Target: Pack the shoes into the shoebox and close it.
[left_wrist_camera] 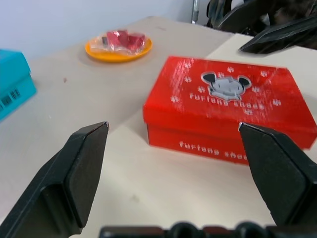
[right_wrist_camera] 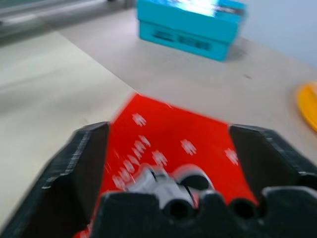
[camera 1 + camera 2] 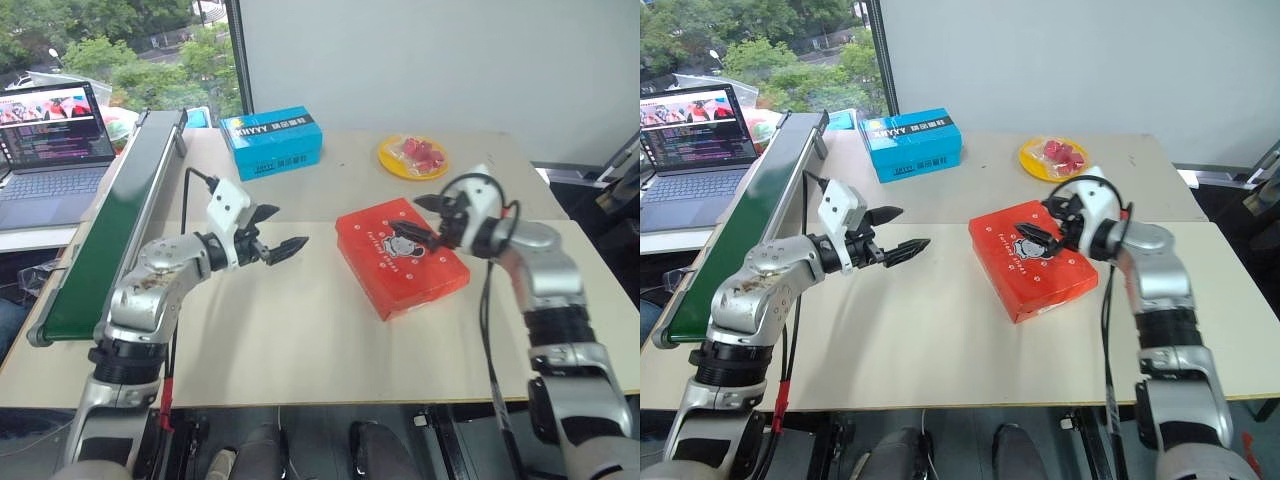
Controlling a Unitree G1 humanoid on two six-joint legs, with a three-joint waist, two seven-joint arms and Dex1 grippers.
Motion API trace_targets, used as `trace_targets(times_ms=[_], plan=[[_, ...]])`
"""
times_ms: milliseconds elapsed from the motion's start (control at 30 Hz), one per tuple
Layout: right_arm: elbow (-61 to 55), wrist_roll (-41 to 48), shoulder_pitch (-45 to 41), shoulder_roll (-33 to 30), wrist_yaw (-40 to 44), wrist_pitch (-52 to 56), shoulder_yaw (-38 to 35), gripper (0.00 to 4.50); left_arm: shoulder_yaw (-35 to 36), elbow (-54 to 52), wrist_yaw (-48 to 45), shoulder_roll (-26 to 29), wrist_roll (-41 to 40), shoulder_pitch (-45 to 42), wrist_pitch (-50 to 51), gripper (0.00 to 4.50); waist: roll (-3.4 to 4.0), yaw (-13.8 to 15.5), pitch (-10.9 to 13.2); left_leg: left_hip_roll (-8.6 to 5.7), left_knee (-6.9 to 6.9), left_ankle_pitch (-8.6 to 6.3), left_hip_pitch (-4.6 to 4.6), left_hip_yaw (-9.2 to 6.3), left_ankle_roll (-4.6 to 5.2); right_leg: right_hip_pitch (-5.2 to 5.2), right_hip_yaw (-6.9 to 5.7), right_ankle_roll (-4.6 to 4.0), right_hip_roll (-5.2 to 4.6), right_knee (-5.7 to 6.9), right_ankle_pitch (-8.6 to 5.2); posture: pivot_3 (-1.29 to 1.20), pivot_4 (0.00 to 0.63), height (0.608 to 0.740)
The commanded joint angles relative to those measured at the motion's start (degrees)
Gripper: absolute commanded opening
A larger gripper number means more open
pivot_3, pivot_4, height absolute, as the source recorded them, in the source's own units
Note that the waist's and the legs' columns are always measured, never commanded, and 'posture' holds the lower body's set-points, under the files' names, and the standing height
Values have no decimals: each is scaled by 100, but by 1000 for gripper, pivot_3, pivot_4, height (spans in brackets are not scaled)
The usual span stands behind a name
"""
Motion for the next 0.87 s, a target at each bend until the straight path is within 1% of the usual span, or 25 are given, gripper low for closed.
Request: trace_targets(times_ms=[33,133,200,300,367,433,500,600,733,867], plan=[[-46,-110,300,-296,-864,-181,-856,4465,-15,115,211,-187,195,199,-428,4500,0,3,0,-1,0,0,1,0,0,0,1,0,0,1,0,0,150,740],[88,-45,664,-293,-1497,-147,-1433,4465,-7,310,508,-446,362,474,-633,4500,0,-1,0,-3,0,0,5,1,0,2,3,0,0,2,0,0,150,740],[45,79,965,-137,-1824,-90,-1755,4465,89,487,795,-674,468,641,-862,4500,0,-6,0,-3,-2,0,11,1,0,8,5,0,0,0,0,0,150,740],[-40,14,1446,147,-2195,-246,-1877,4465,247,632,1253,-972,590,826,-1164,4500,-1,-26,-1,-1,-4,0,18,-1,1,14,7,0,2,-2,0,0,150,740],[89,-7,1743,532,-2574,-530,-1984,4465,351,676,1708,-1271,716,1053,-1485,4500,-1,-39,-2,-1,-4,0,23,-3,1,15,14,0,2,3,0,0,150,740],[182,-53,1987,883,-2773,-852,-1942,4465,412,797,2159,-1517,941,1271,-1863,4500,1,-43,-4,2,-6,-2,38,-12,2,29,19,0,2,0,0,0,150,740],[217,-58,2089,1164,-2804,-1044,-1815,4465,461,836,2493,-1698,1097,1390,-2100,4500,2,-44,-4,0,-14,-3,53,-14,4,41,21,0,1,-6,0,0,150,740],[365,-92,2122,1435,-2902,-1244,-1705,4465,360,887,2674,-1839,1291,1600,-2398,4500,3,-42,-4,0,-15,-3,61,-16,5,45,26,0,1,-4,0,0,150,740],[504,-137,2099,1637,-2955,-1440,-1544,4465,298,1139,2808,-1908,1488,1905,-2736,4500,5,-37,-6,2,-17,-9,88,-14,13,77,21,1,2,-16,-2,0,150,740],[493,-111,2077,1677,-3000,-1472,-1507,4465,280,1198,2754,-1925,1479,1946,-2815,4500,5,-38,-6,4,-16,-9,87,-15,13,75,19,0,2,-14,-3,0,150,740]])
